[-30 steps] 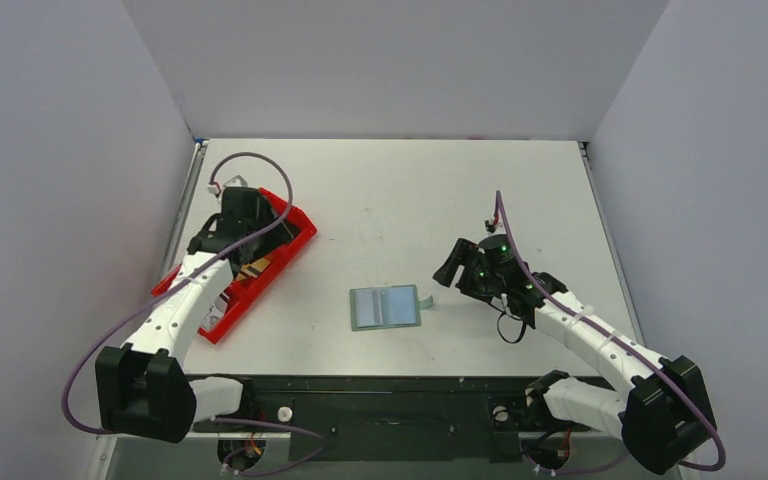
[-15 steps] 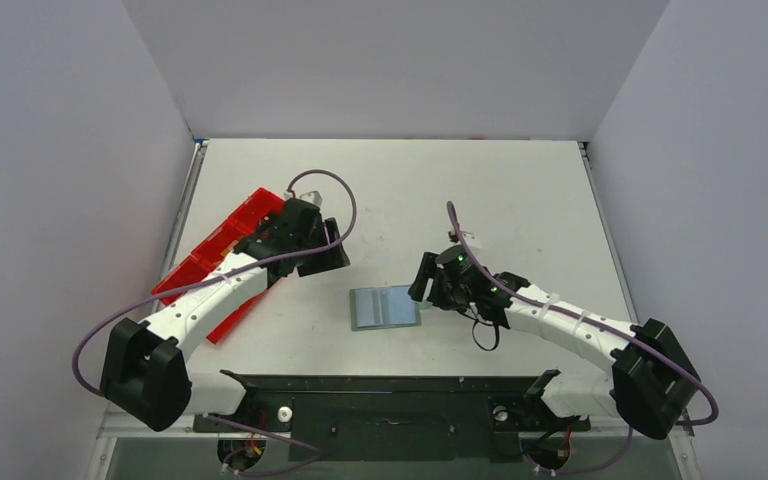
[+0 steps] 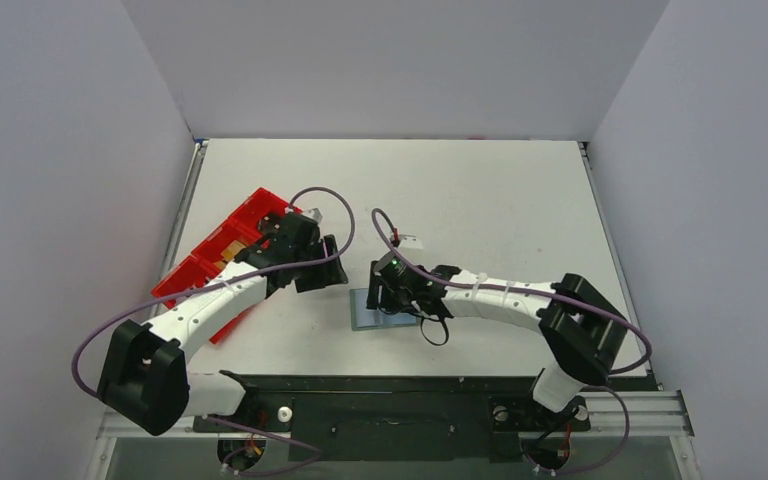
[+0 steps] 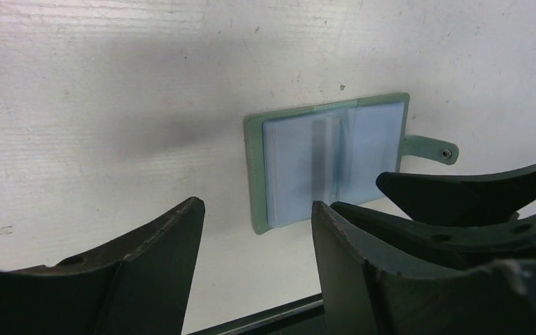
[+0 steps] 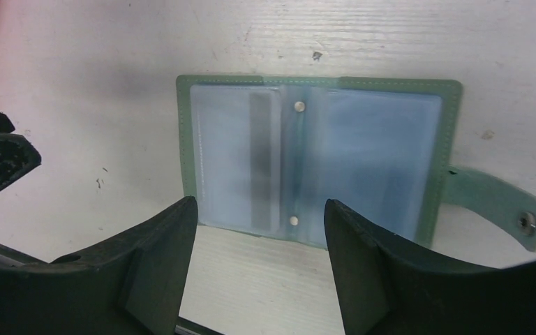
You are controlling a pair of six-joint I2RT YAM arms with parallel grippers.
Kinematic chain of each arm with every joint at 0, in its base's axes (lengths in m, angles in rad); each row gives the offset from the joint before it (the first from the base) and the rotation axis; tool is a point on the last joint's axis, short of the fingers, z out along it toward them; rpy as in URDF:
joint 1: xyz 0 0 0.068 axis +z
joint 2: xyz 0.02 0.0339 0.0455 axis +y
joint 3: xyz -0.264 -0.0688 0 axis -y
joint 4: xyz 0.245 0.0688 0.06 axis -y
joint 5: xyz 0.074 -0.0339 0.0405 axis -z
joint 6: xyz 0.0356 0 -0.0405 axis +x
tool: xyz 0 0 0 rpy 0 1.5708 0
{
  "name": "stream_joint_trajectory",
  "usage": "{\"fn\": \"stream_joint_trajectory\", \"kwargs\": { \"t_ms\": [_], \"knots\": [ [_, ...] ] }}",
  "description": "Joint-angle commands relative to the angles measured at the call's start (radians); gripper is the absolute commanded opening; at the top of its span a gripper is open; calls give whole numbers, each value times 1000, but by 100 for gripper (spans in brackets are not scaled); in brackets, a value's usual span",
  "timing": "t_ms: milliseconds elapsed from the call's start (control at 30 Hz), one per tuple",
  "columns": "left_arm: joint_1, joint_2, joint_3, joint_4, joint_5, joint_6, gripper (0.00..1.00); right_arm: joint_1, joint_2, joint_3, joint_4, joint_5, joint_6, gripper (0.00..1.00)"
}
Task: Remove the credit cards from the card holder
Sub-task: Remove the credit card from the card holder.
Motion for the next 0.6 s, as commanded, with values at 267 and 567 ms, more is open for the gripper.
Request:
{"fn": "stream_joint_trajectory", "kwargs": {
  "t_ms": [267, 567],
  "knots": [
    [137, -56, -51, 32, 128, -14, 56, 85, 197, 209, -98, 116, -22, 61],
    [166, -59, -57, 23, 149, -4, 56, 111, 247, 254, -151, 150, -20, 59]
  ]
}}
